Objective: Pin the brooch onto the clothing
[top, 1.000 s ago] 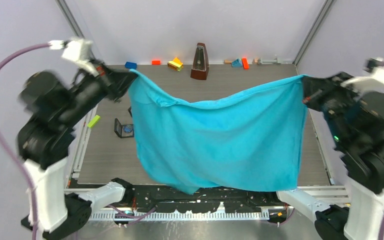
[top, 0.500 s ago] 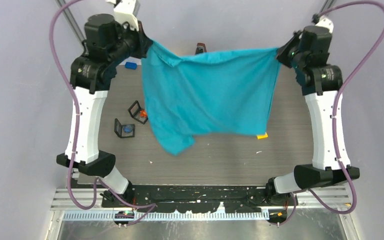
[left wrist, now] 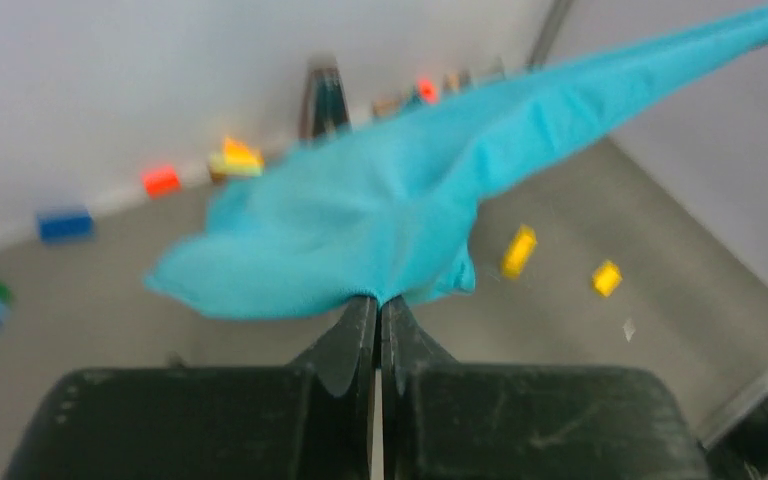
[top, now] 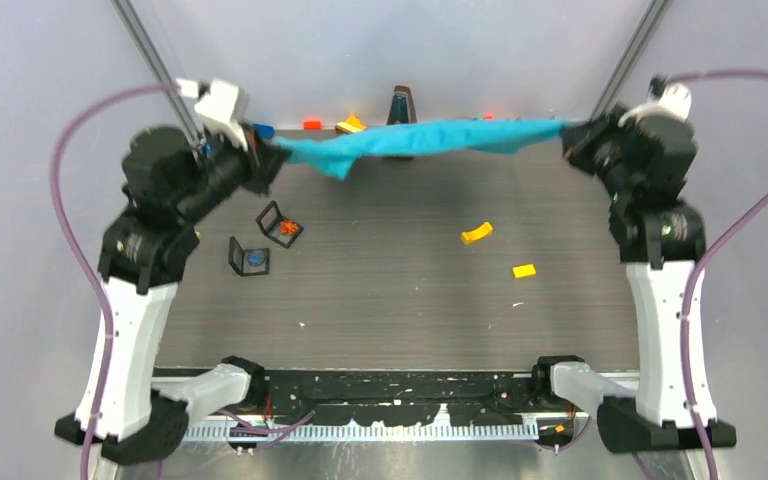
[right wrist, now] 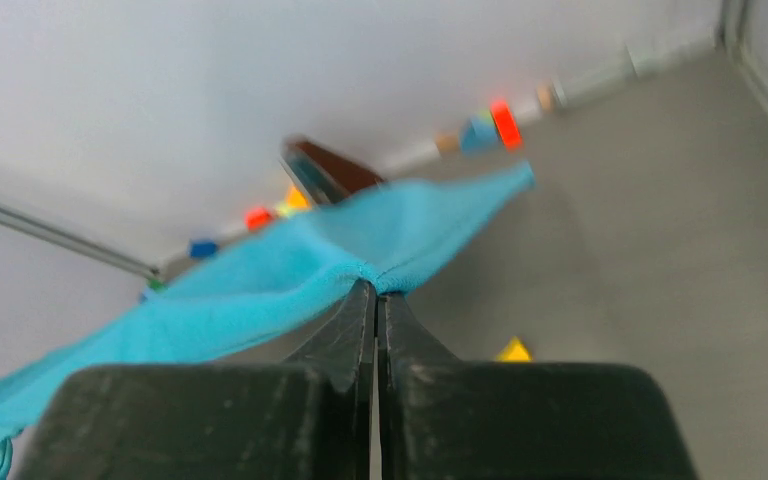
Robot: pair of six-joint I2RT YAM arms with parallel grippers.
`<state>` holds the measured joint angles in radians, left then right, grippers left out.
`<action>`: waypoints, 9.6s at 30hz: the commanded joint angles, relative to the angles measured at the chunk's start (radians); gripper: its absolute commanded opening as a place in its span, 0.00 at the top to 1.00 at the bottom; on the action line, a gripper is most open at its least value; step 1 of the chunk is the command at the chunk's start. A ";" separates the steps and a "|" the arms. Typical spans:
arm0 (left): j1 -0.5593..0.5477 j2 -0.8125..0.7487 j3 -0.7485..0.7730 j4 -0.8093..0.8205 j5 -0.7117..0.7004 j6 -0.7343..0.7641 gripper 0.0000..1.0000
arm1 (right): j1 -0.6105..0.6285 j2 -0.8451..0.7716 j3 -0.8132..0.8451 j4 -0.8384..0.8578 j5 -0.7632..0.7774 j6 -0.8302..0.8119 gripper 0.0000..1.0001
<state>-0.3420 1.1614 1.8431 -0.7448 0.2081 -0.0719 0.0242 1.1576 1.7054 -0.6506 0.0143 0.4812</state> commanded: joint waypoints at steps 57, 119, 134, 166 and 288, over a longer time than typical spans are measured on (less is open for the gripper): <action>0.005 -0.408 -0.961 0.022 -0.371 -0.194 0.00 | 0.774 -0.048 -1.004 0.469 0.056 0.409 0.63; 0.005 -0.454 -0.978 0.004 -0.385 -0.192 0.00 | 1.275 0.580 -0.912 0.706 0.174 0.529 0.75; 0.005 -0.429 -0.975 0.022 -0.379 -0.190 0.00 | 1.301 0.559 -0.872 0.643 0.197 0.495 0.75; 0.158 0.477 -0.624 0.169 -0.350 -0.233 0.27 | 1.050 -0.188 -0.918 0.437 0.440 0.256 0.25; -0.138 0.057 -0.729 0.281 -0.096 -0.023 0.71 | 0.785 -0.238 -0.997 0.474 0.026 0.441 0.30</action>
<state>-0.3389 1.3350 1.2030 -0.5480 -0.0139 -0.1860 0.8600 0.9581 0.7223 -0.2188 0.1776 0.8478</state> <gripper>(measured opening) 0.384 0.700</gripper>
